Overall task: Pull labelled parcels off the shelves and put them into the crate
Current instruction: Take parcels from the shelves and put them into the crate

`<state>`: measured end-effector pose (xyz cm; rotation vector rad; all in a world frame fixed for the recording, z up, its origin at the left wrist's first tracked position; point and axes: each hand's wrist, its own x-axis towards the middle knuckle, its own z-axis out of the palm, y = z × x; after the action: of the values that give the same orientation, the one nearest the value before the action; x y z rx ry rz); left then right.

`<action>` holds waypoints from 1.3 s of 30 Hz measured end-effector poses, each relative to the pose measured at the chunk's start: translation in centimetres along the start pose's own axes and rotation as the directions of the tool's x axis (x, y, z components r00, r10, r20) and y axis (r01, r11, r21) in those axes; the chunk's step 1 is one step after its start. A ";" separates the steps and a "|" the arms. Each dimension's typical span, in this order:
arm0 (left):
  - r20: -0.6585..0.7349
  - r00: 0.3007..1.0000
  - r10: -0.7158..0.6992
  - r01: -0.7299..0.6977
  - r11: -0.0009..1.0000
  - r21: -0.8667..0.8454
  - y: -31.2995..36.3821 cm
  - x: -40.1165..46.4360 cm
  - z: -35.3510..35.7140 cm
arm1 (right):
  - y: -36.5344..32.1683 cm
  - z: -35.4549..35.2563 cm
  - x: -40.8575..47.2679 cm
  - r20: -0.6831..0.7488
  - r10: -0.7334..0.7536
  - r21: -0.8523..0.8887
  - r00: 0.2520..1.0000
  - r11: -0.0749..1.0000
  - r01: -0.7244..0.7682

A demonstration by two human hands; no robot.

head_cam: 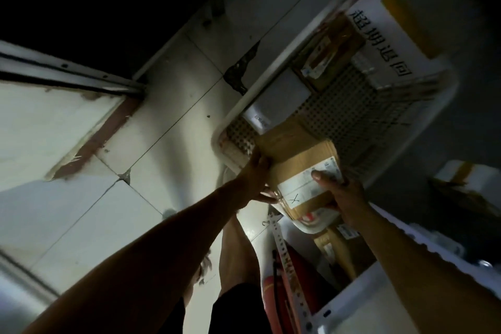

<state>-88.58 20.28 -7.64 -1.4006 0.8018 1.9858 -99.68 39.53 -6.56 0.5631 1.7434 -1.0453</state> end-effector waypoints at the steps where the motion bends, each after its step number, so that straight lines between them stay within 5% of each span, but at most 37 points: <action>1: -0.014 1.000 -0.006 0.006 1.000 -0.001 0.1 0.2 0.4 | -0.2 -0.2 0.1 0.010 0.028 0.019 1.000 0.999 -0.028; 5: -0.078 0.993 -0.092 0.092 0.996 0.002 0.9 2.2 1.3 | -0.6 -1.2 1.5 0.021 0.034 0.007 0.999 0.999 -0.035; 12: -0.103 0.989 -0.103 0.130 0.942 0.309 3.1 5.5 2.4 | -0.2 -1.6 5.3 -0.038 0.022 -0.058 0.999 0.998 -0.024; 19: 0.184 0.982 -0.043 -0.052 0.872 0.486 7.1 9.9 3.9 | -1.6 -2.7 8.5 -0.201 0.035 0.024 0.979 0.999 -0.031; 26: 0.242 0.969 0.048 -0.175 0.824 0.539 13.7 17.2 7.0 | -3.5 -4.4 14.9 -0.458 0.076 0.227 0.885 0.973 0.034; 32: 0.262 0.959 0.112 -0.253 0.754 0.606 16.6 23.2 10.2 | -5.4 -7.1 19.1 -0.553 0.074 0.219 0.830 0.974 0.059; 39: 0.304 0.937 0.173 -0.314 0.797 0.515 19.1 26.8 13.2 | -9.3 -9.1 24.5 -0.586 -0.094 0.088 0.805 0.980 0.179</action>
<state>-118.44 20.60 -26.85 -0.7214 1.3682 1.8342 -121.36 40.17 -23.93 0.9310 2.2840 -1.1816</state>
